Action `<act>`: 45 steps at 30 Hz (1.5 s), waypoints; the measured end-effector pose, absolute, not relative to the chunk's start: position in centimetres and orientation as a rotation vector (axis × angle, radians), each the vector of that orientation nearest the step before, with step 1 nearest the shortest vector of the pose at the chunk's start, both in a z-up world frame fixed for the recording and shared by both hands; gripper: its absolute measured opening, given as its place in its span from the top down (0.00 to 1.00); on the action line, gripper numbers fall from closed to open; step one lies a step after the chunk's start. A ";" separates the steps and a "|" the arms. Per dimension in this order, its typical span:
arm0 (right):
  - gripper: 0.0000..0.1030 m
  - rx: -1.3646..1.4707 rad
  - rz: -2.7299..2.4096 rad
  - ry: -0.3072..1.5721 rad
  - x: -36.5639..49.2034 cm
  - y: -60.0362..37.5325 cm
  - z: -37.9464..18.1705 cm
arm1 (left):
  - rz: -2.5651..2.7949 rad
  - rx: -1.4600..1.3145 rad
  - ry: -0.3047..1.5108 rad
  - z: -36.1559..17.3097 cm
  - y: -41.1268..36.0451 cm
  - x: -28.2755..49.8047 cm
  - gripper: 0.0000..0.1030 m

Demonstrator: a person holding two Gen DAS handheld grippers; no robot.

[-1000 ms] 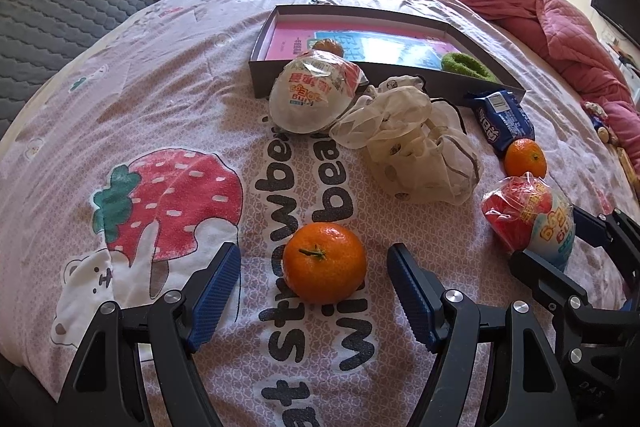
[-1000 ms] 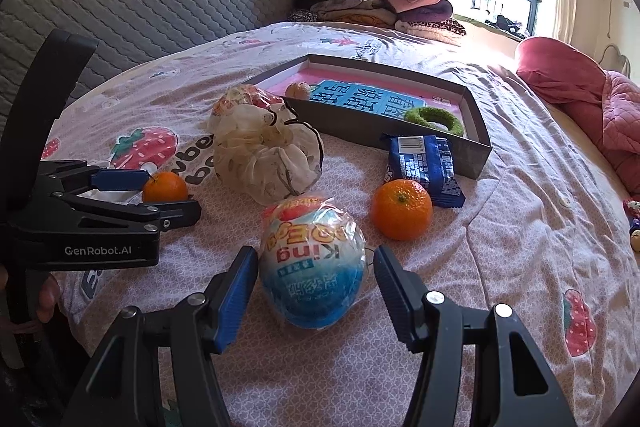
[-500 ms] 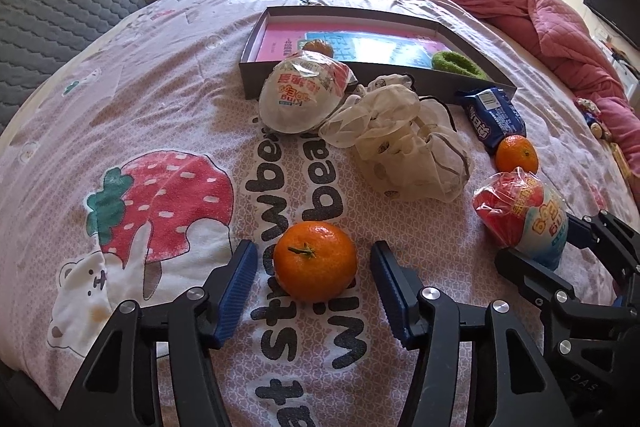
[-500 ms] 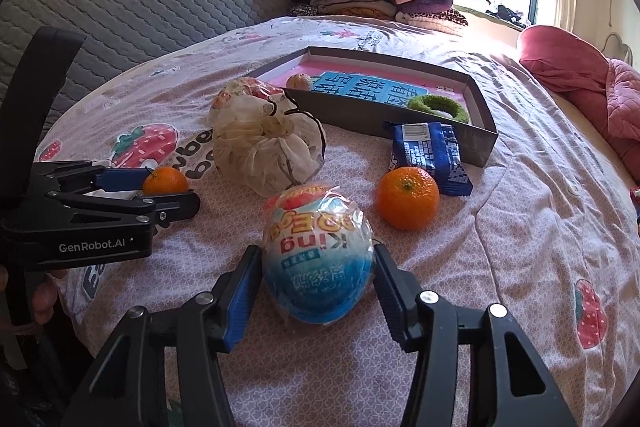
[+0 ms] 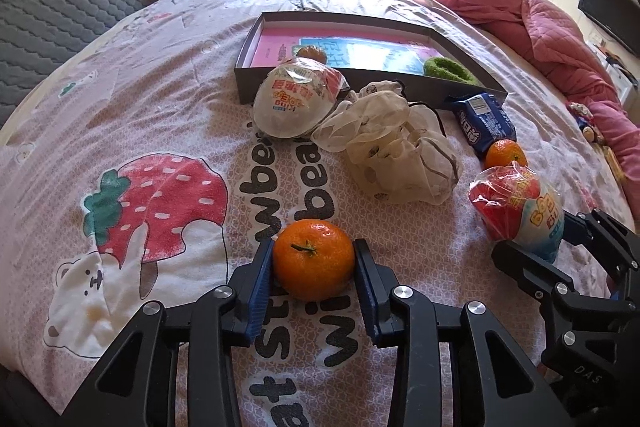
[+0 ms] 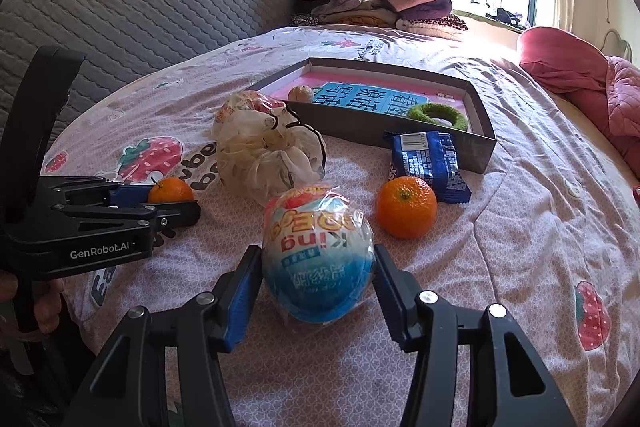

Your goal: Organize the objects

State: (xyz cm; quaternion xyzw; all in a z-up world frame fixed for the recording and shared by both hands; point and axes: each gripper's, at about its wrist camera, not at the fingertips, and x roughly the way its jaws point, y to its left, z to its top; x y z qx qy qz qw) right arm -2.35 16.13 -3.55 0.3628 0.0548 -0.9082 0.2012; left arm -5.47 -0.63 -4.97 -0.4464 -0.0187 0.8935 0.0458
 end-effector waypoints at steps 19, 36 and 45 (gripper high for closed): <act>0.47 0.929 -2.588 0.129 -2.4 16.5 -1.5 | 2.778 -1.237 -0.030 -2.0 0.0 -4.7 0.62; 0.47 0.889 -2.614 0.098 -3.4 16.5 0.2 | 2.789 -1.187 -0.068 0.2 0.6 -5.7 0.62; 0.47 0.877 -2.621 0.099 -3.8 16.3 0.6 | 2.785 -1.172 -0.096 0.7 0.5 -6.1 0.62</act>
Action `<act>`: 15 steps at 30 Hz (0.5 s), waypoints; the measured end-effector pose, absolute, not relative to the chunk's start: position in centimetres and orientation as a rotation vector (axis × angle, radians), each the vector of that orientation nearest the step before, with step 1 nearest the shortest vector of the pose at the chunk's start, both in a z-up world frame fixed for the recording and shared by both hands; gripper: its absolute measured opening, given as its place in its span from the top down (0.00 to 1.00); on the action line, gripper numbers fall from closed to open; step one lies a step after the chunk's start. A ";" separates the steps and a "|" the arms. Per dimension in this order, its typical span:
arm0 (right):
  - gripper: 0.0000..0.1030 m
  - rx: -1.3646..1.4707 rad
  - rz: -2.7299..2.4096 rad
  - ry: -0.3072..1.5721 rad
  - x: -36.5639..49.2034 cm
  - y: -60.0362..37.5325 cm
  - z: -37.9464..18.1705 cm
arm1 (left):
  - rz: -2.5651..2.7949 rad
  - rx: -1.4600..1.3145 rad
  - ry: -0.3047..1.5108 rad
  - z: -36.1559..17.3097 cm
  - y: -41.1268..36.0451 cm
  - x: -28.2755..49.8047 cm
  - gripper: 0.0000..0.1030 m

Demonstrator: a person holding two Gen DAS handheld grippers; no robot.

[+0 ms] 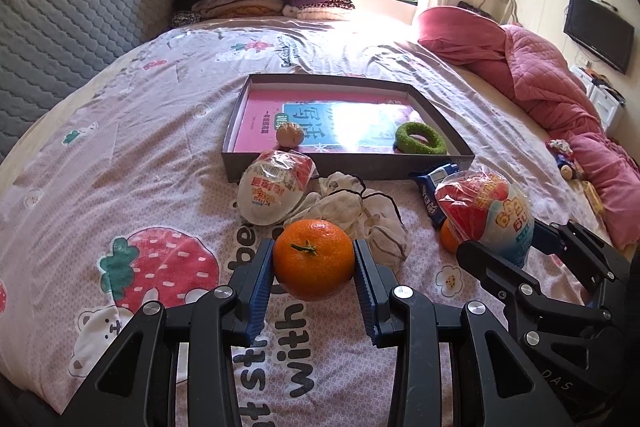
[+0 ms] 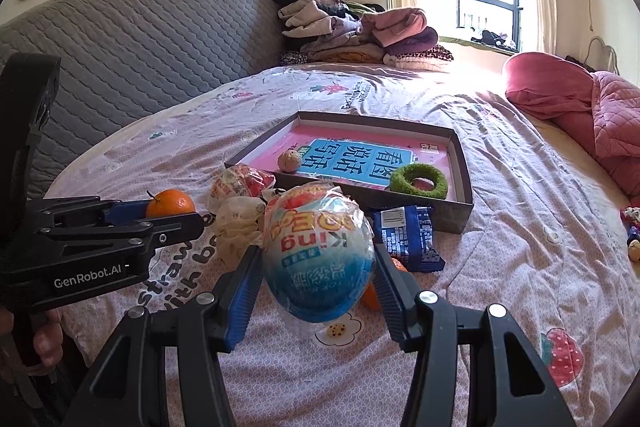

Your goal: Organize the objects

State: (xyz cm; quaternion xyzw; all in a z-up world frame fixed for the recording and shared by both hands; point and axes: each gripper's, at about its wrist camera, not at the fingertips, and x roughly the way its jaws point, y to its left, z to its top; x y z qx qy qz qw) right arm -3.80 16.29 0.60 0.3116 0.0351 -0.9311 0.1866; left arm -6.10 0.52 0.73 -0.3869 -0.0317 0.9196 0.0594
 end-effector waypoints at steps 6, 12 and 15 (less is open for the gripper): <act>0.47 0.875 -2.624 0.090 -4.4 16.4 0.8 | 2.783 -1.167 -0.099 0.8 0.6 -6.5 0.62; 0.47 0.858 -2.630 0.091 -5.1 16.4 1.4 | 2.788 -1.161 -0.103 1.2 0.5 -7.3 0.62; 0.47 0.845 -2.635 0.091 -5.6 16.3 1.8 | 2.799 -1.149 -0.093 1.5 0.5 -7.7 0.62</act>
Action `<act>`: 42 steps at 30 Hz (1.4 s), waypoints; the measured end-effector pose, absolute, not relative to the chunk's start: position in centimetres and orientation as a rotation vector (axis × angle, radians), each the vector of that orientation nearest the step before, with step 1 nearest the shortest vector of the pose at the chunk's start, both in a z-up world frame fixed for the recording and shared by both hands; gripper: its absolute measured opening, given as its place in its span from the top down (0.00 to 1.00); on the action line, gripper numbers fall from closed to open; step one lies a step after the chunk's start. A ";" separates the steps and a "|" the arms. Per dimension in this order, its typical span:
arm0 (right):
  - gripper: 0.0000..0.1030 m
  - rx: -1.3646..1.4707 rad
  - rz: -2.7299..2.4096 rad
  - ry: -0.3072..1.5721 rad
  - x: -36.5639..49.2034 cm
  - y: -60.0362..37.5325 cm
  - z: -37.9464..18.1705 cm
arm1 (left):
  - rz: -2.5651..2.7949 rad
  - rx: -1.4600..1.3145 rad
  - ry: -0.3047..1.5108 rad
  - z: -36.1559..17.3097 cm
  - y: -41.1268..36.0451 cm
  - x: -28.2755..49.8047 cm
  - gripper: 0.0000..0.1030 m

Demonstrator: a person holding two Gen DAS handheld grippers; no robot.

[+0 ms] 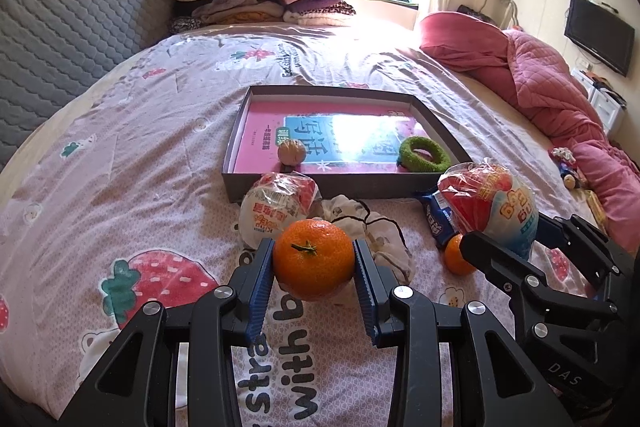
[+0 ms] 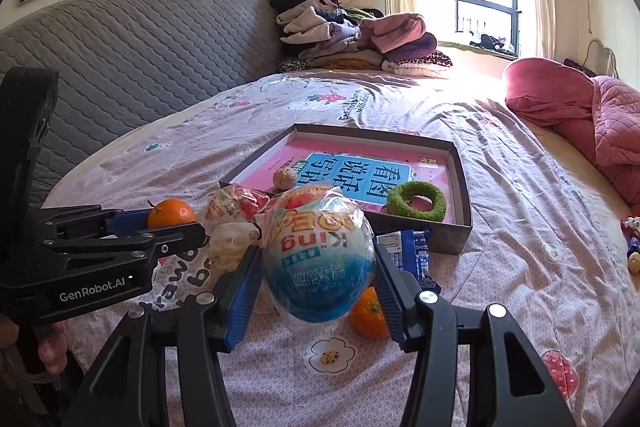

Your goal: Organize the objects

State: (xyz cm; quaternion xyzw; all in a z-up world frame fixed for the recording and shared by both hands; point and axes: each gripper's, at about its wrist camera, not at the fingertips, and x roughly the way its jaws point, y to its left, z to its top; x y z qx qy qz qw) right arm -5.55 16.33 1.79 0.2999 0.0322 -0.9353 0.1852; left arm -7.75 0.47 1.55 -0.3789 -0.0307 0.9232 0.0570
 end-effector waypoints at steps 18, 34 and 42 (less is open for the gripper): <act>0.47 0.817 -2.661 0.066 -8.9 16.5 3.2 | 2.810 -1.130 -0.099 2.5 0.4 -11.3 0.62; 0.47 0.794 -2.666 0.108 -11.9 16.8 4.1 | 2.812 -1.131 -0.054 2.7 1.0 -13.7 0.62; 0.47 0.790 -2.673 0.131 -14.5 17.1 4.4 | 2.814 -1.142 -0.018 2.8 1.7 -16.1 0.62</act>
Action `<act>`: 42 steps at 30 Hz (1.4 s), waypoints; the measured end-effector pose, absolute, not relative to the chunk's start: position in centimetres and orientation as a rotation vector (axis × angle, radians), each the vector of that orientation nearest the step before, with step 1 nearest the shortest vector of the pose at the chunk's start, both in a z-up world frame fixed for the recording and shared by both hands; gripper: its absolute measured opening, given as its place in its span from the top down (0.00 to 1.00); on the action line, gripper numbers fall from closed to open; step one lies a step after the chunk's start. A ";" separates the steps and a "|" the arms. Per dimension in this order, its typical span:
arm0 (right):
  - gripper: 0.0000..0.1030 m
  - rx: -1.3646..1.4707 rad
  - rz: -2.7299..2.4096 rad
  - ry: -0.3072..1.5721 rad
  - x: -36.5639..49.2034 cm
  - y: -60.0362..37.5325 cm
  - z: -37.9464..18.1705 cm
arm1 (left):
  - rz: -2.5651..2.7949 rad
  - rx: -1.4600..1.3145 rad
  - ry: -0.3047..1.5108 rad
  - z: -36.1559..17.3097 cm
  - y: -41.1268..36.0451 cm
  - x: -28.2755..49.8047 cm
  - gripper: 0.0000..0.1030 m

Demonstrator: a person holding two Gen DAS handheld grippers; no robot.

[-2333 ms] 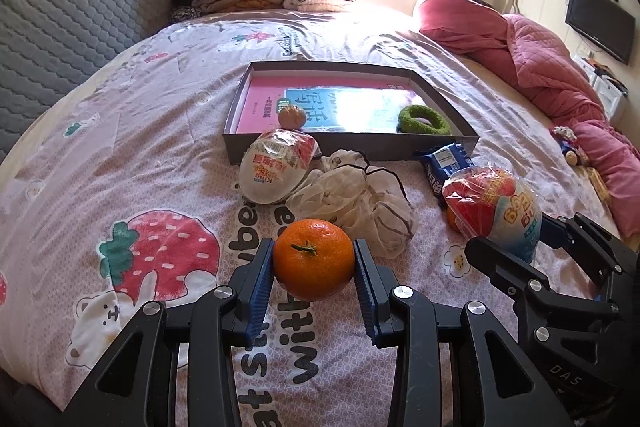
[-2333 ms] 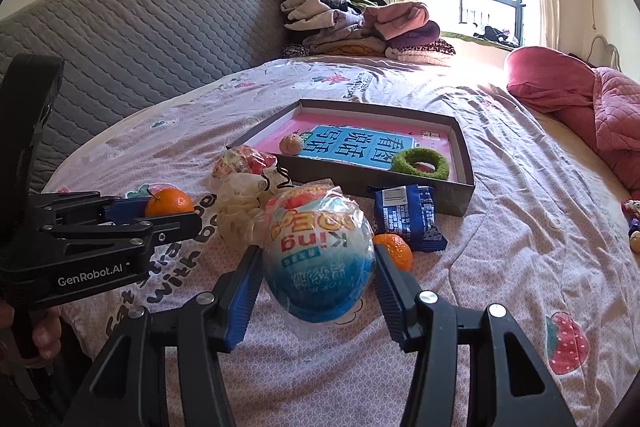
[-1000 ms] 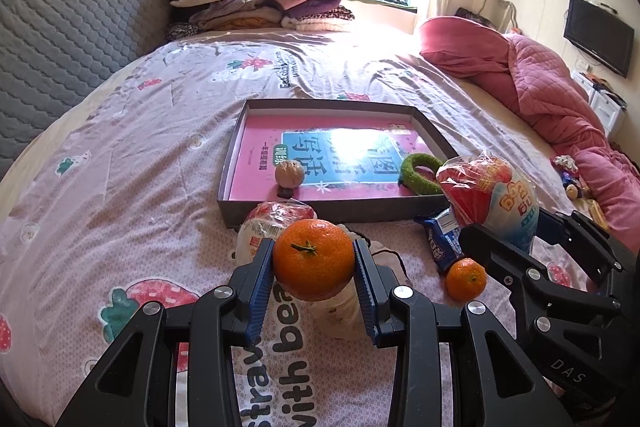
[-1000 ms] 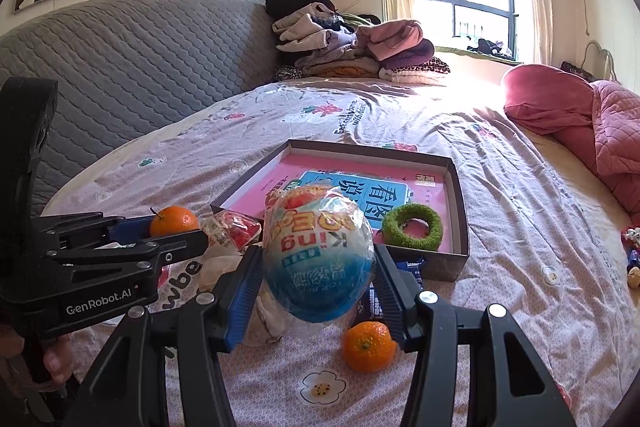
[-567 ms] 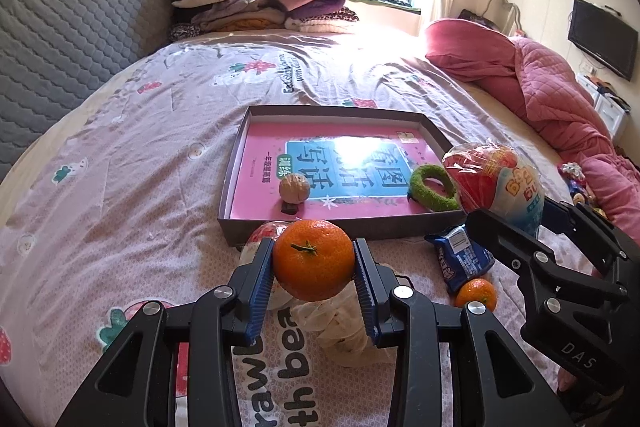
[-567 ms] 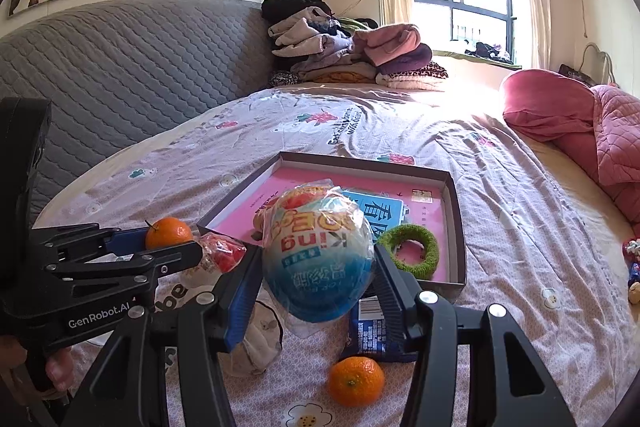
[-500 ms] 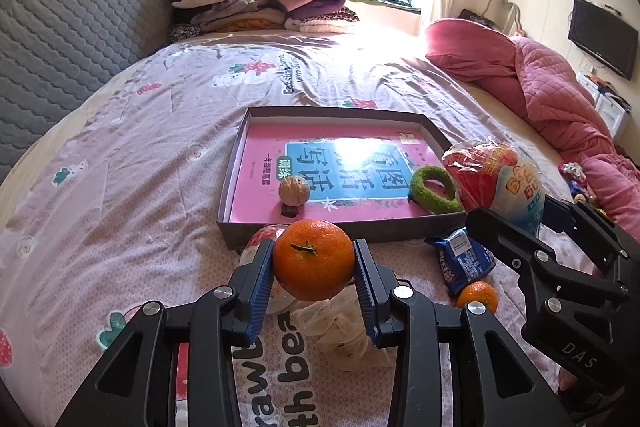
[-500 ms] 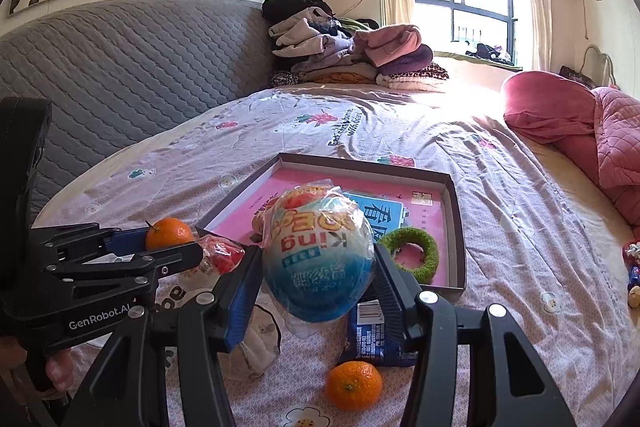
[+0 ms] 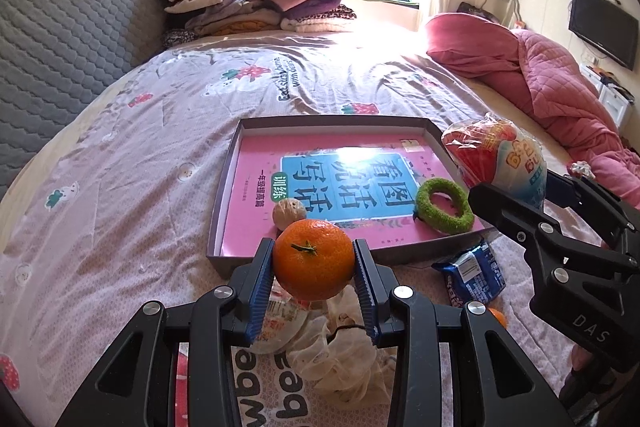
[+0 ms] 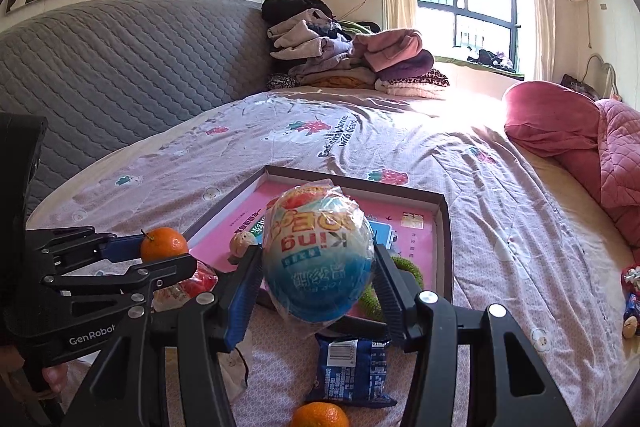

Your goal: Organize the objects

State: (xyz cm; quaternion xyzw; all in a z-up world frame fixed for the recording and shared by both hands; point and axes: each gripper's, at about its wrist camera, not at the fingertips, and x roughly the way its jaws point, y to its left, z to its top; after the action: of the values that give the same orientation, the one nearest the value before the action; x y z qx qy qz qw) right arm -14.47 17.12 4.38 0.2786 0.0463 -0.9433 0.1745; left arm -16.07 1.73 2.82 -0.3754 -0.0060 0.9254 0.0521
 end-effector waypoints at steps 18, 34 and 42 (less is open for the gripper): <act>0.47 0.880 -2.725 0.148 -21.5 20.2 2.7 | 2.737 -1.278 -0.033 1.4 4.0 -25.0 0.62; 0.47 1.080 -2.692 0.151 -24.2 21.3 -1.1 | 2.629 -1.460 -0.017 -2.4 6.5 -29.2 0.62; 0.47 1.136 -2.662 0.175 -24.2 20.8 -2.1 | 2.582 -1.530 -0.017 -3.6 6.7 -29.9 0.62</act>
State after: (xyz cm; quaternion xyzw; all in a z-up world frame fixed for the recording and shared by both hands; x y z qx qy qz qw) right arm -24.21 20.78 -2.08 0.3888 0.0599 -0.9114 0.1210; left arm -29.87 6.68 -3.65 -0.5084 -0.0055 0.8582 0.0699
